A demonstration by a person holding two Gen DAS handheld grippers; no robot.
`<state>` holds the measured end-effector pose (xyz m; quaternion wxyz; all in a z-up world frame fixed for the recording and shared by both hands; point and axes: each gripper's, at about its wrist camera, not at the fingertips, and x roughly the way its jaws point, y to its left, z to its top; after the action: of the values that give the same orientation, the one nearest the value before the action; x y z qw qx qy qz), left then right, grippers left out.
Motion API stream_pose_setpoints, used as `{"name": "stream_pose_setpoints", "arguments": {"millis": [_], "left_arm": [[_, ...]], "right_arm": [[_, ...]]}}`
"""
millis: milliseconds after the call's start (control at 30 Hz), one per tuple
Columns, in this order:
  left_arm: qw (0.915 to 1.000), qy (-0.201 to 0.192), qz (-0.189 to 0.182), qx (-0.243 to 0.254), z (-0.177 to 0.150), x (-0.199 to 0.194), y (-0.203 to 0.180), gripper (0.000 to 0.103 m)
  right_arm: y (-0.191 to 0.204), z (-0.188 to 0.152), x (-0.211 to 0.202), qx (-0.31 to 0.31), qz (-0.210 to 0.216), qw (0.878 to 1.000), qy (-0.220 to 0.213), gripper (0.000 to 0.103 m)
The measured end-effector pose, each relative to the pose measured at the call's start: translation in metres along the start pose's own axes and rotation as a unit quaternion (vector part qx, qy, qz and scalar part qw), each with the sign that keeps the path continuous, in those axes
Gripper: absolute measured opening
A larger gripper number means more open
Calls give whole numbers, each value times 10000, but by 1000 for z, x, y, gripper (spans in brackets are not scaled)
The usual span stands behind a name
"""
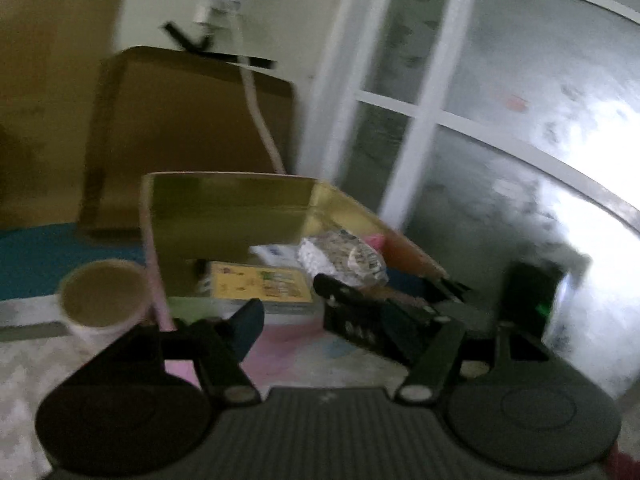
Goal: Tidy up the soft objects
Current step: 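Lower the packet into the pink tin and open both grippers, then close both grippers on the blue glasses case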
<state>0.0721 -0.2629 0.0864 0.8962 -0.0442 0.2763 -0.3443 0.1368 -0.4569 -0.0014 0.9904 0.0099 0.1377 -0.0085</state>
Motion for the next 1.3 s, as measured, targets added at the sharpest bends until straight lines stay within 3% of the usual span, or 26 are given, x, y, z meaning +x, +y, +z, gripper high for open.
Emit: {"name": "stream_pose_setpoints", "arguments": {"millis": [133,367,500,633,700,767,800,900,933,1000,1033,1067,1167,1233,1300], "left_arm": [[9998,14,90,-178,-3,-10,16,67],[9996,-41,276,97,-28,-45,32,67],[9980,181,548,240,-49,-60,47,67],[9961,446,741,186,-71,-72,72,67],[9940,569,934,22,-81,-80,92,67],[9902,646,1227,-135,-88,-89,113,63],[9881,657,1376,-216,-92,-95,125,57],[9842,484,1634,-477,-97,-123,157,48],[9819,422,1757,-570,-99,-133,167,40],[9776,296,1937,-764,-104,-151,187,37],[9752,178,2046,-826,-108,-159,196,30],[9741,59,2078,-895,-113,-166,204,30],[9736,-178,1709,-1504,-117,-180,225,28],[9728,-208,1696,-1564,-116,-179,228,28],[9728,-206,1737,-1516,-115,-177,225,28]], "right_arm": [[9,1,17,-336,-321,9989,-5,88],[26,-27,-56,226,-294,9964,-761,87],[45,-51,-87,504,29,9959,-752,65],[73,-69,-88,793,703,9943,71,28],[92,-71,-82,742,1022,9911,420,19],[115,-66,-79,530,1295,9886,547,18],[128,-62,-77,399,1476,9865,586,18],[170,-44,-66,115,2059,9762,664,19],[185,-36,-58,64,2265,9716,677,21],[214,-22,-41,68,2563,9641,690,22],[226,-14,-29,109,2689,9604,725,28],[240,-4,-13,202,2785,9571,768,30],[275,20,34,469,2863,9526,910,41],[297,33,72,625,2910,9466,1242,45],[317,39,101,552,2750,9481,1496,46]]}}
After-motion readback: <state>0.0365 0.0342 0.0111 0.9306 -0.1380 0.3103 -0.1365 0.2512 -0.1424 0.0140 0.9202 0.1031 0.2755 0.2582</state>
